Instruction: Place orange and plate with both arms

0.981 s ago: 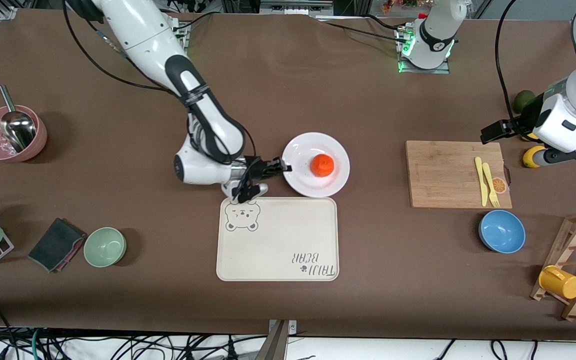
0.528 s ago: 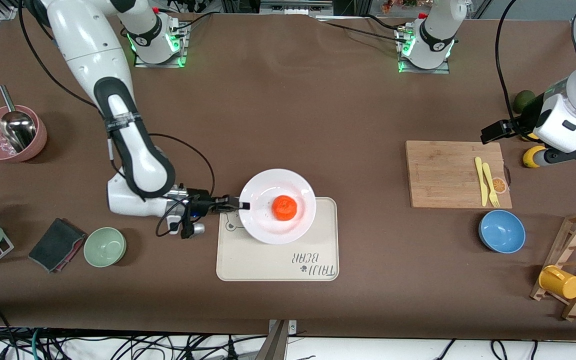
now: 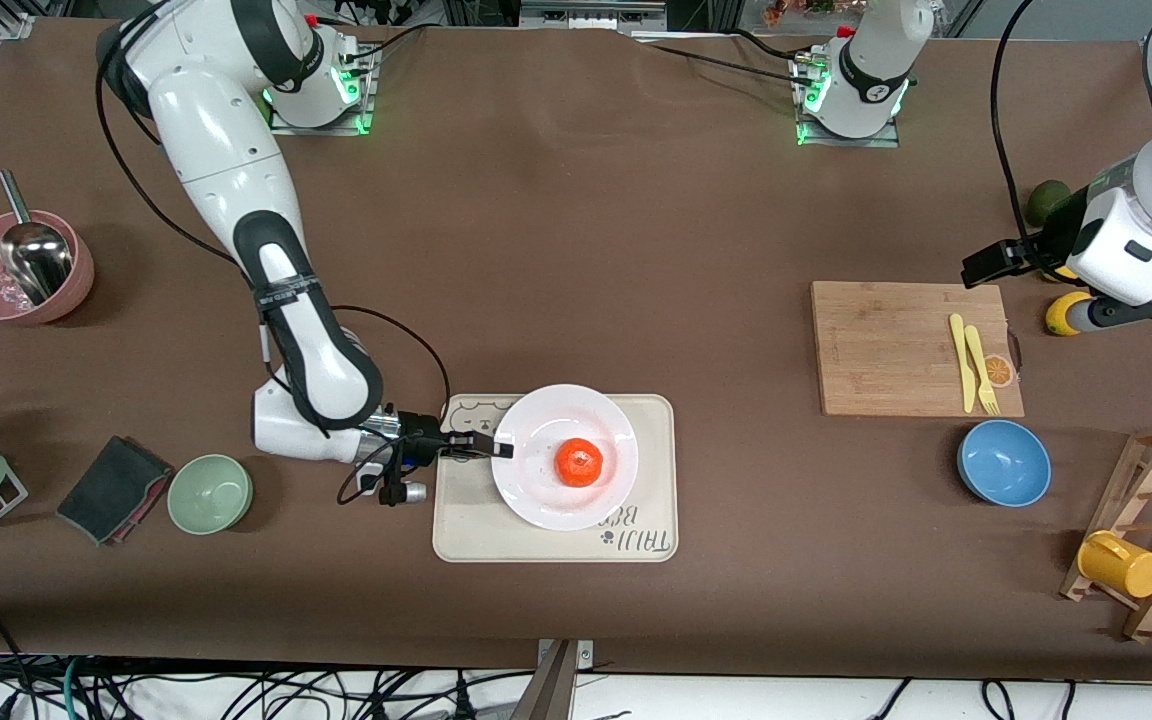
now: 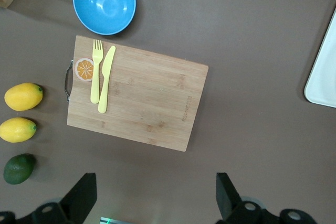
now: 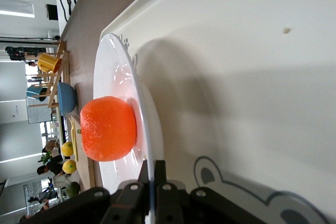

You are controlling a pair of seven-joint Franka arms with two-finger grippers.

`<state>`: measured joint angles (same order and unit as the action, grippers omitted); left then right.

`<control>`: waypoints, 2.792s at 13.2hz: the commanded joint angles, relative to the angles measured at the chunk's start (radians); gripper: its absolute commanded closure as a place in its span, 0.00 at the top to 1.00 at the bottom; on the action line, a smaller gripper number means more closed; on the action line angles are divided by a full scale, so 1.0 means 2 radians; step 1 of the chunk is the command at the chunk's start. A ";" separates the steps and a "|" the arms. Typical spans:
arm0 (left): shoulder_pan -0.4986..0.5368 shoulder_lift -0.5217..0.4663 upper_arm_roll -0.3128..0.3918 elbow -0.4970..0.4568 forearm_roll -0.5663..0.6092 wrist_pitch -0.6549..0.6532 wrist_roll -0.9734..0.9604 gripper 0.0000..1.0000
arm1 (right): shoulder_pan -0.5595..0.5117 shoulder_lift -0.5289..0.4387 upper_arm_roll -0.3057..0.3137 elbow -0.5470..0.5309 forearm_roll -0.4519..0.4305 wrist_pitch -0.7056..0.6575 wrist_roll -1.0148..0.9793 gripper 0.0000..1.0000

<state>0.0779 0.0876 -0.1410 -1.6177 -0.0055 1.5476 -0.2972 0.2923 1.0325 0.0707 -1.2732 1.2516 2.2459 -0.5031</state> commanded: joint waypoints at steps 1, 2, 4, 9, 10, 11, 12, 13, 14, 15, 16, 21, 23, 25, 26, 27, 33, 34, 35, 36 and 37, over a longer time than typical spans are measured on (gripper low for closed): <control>0.002 0.005 0.001 0.014 -0.007 -0.011 0.009 1.00 | -0.001 0.011 0.003 0.021 0.010 0.008 0.008 0.00; 0.002 0.005 0.001 0.014 -0.007 -0.011 0.009 1.00 | -0.001 0.011 0.003 0.020 0.010 0.008 0.009 0.35; 0.002 0.005 0.001 0.014 -0.007 -0.011 0.009 1.00 | -0.003 0.001 -0.001 0.019 -0.004 -0.002 0.007 1.00; 0.002 0.005 0.001 0.014 -0.007 -0.011 0.009 1.00 | -0.007 -0.067 -0.038 -0.005 -0.172 -0.107 0.010 1.00; 0.002 0.005 0.001 0.014 -0.007 -0.011 0.009 1.00 | -0.004 -0.080 -0.044 -0.005 -0.220 -0.117 0.013 1.00; 0.002 0.005 0.001 0.014 -0.007 -0.011 0.009 1.00 | -0.003 -0.095 -0.044 -0.005 -0.281 -0.123 0.025 1.00; 0.002 0.005 0.001 0.014 -0.007 -0.011 0.009 1.00 | -0.002 -0.113 -0.044 -0.005 -0.339 -0.137 0.054 1.00; 0.002 0.005 0.001 0.014 -0.007 -0.011 0.009 1.00 | 0.000 -0.130 -0.043 -0.002 -0.403 -0.161 0.092 1.00; 0.002 0.005 0.001 0.014 -0.007 -0.011 0.009 1.00 | 0.004 -0.146 -0.042 -0.002 -0.463 -0.173 0.125 1.00; 0.002 0.005 0.001 0.014 -0.007 -0.011 0.010 1.00 | 0.009 -0.160 -0.042 -0.002 -0.512 -0.188 0.152 1.00; 0.002 0.005 0.001 0.014 -0.007 -0.011 0.009 1.00 | 0.011 -0.173 -0.042 -0.002 -0.549 -0.212 0.172 1.00; 0.002 0.005 0.001 0.014 -0.007 -0.011 0.009 1.00 | 0.004 -0.266 -0.049 0.000 -0.655 -0.367 0.232 1.00; 0.002 0.005 0.001 0.014 -0.007 -0.011 0.009 1.00 | 0.002 -0.288 -0.075 0.002 -0.651 -0.390 0.236 1.00; 0.002 0.005 0.001 0.014 -0.007 -0.011 0.010 1.00 | -0.014 -0.304 -0.084 0.033 -0.638 -0.395 0.235 1.00; 0.002 0.005 0.001 0.014 -0.007 -0.011 0.009 1.00 | -0.026 -0.313 -0.083 0.038 -0.637 -0.402 0.232 1.00; 0.002 0.005 0.001 0.015 -0.007 -0.011 0.010 1.00 | -0.036 -0.321 -0.084 0.038 -0.637 -0.416 0.232 1.00; 0.002 0.005 0.001 0.014 -0.007 -0.011 0.010 1.00 | -0.120 -0.508 -0.074 -0.165 -0.626 -0.352 0.256 1.00; 0.002 0.005 0.001 0.014 -0.006 -0.011 0.010 1.00 | -0.129 -0.531 -0.074 -0.202 -0.620 -0.323 0.258 1.00; 0.002 0.005 0.001 0.014 -0.006 -0.011 0.010 1.00 | -0.133 -0.538 -0.074 -0.217 -0.623 -0.313 0.254 1.00; 0.002 0.005 0.001 0.014 -0.007 -0.011 0.010 1.00 | -0.137 -0.534 -0.071 -0.211 -0.629 -0.314 0.248 1.00; 0.002 0.005 0.001 0.014 -0.007 -0.011 0.010 1.00 | -0.147 -0.530 -0.042 -0.193 -0.656 -0.318 0.248 1.00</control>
<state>0.0783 0.0903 -0.1410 -1.6139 -0.0055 1.5464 -0.2972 0.0317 0.0014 -0.0914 -1.6331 -0.0186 1.5832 -0.0187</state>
